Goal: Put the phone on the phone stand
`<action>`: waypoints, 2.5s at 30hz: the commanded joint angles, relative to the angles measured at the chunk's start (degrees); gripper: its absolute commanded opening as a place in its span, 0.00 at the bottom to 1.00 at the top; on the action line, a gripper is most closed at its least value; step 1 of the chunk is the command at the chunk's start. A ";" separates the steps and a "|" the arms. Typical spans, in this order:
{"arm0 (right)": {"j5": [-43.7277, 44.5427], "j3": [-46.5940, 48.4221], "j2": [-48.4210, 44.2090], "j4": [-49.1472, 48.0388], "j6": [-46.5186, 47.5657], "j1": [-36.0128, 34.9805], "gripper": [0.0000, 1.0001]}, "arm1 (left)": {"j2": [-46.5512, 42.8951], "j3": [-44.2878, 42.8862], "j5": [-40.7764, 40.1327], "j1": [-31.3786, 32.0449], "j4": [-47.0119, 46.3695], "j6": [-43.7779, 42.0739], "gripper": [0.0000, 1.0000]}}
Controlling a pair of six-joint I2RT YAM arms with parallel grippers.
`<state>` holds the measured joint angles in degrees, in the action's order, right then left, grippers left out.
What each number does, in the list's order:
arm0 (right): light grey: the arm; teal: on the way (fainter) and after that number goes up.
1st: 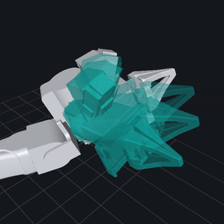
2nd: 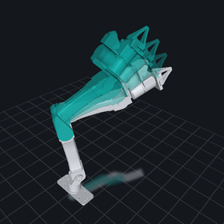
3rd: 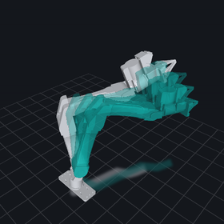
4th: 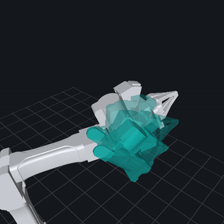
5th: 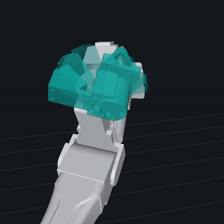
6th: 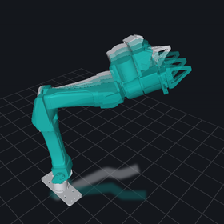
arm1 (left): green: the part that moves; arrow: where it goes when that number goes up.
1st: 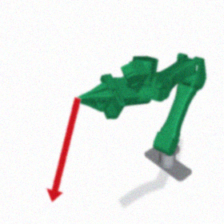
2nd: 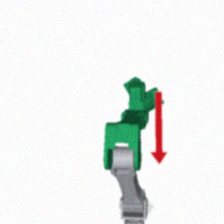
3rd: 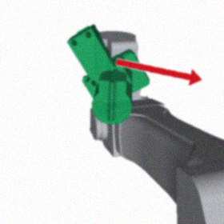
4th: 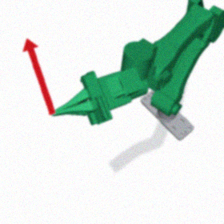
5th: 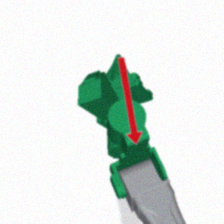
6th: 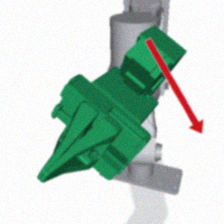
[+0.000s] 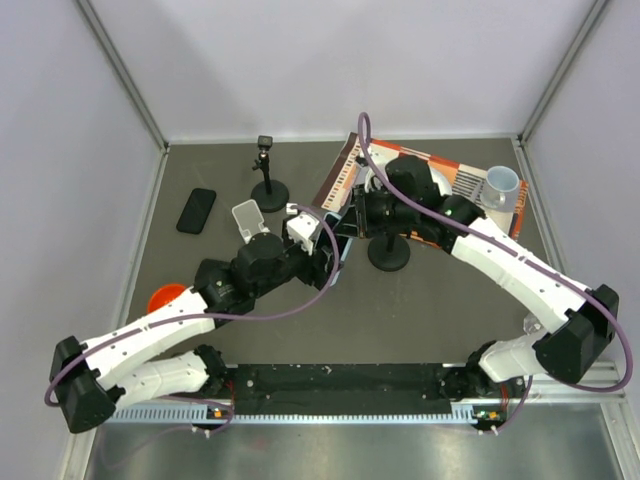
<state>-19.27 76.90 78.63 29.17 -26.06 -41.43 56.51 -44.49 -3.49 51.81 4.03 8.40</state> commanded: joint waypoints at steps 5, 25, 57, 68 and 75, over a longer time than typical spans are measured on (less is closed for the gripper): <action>-9.20 0.27 -2.51 -4.21 10.22 -0.15 0.00 | -4.12 -3.23 2.26 0.22 -1.93 1.86 0.41; -43.40 -7.29 -17.63 -4.73 28.44 12.16 0.00 | 1.32 1.42 51.74 -10.25 -24.06 25.61 0.73; -43.13 -8.87 -15.61 -4.82 25.71 8.21 0.60 | -2.98 1.60 50.24 -6.99 -16.77 14.62 0.00; -44.45 -9.58 -14.21 -4.91 25.71 8.12 0.40 | -2.72 0.90 52.09 -6.99 -18.53 15.15 0.00; -43.50 -10.54 -14.82 -4.47 30.01 8.03 0.00 | -1.23 -0.94 49.82 -6.99 -16.09 14.19 0.03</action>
<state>-62.87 67.05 64.62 26.30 -0.16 -32.75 55.40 -41.89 46.76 44.62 -7.70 23.64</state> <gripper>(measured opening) 0.076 0.171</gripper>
